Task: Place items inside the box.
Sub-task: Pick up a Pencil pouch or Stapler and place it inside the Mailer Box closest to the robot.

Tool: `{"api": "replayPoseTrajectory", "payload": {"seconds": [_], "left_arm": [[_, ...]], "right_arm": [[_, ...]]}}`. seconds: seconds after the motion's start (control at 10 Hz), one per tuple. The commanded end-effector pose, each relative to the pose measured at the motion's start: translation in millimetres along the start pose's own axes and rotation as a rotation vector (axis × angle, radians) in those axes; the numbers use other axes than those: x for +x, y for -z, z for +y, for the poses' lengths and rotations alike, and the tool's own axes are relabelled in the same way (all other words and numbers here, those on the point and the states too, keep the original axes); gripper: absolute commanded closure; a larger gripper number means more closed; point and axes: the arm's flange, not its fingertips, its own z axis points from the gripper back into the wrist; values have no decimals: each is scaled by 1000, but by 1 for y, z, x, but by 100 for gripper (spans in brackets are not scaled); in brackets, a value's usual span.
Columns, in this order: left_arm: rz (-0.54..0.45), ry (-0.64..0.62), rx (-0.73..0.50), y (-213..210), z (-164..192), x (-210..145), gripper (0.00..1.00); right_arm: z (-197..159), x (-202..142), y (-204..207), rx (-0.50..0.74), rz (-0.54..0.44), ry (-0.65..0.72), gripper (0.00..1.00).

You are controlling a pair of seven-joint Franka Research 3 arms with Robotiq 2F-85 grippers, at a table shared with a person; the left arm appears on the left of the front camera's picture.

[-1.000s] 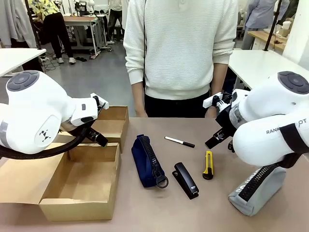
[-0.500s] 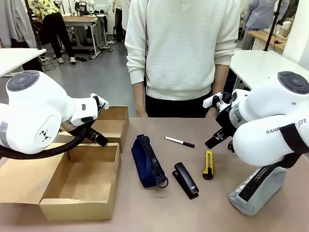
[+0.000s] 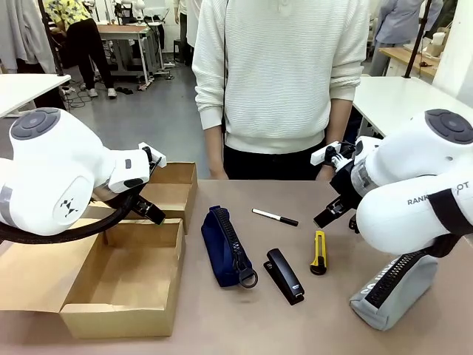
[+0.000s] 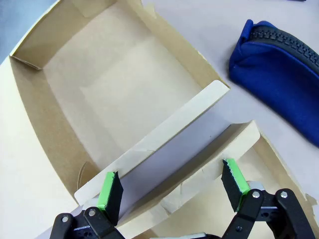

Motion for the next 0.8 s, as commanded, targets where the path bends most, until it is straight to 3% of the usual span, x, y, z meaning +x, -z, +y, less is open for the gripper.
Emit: {"api": "replayPoseTrajectory", "payload": {"seconds": [0.0, 0.2, 0.4, 0.6, 0.7], "left_arm": [[0, 0, 0, 0, 0, 0, 0], [-44, 6, -47, -23, 0, 2, 0], [-165, -11, -156, -100, 3, 2, 0], [-65, -174, -244, -164, 19, -9, 0], [-38, -243, -326, -187, 36, -23, 0]], "right_arm": [[0, 0, 0, 0, 0, 1, 0], [-3, 6, -17, 5, 5, -8, 0], [-17, 9, -85, 147, 26, 56, 0], [-40, -16, -152, 228, -25, 239, 0], [-60, -39, -186, 321, -113, 392, 0]]}}
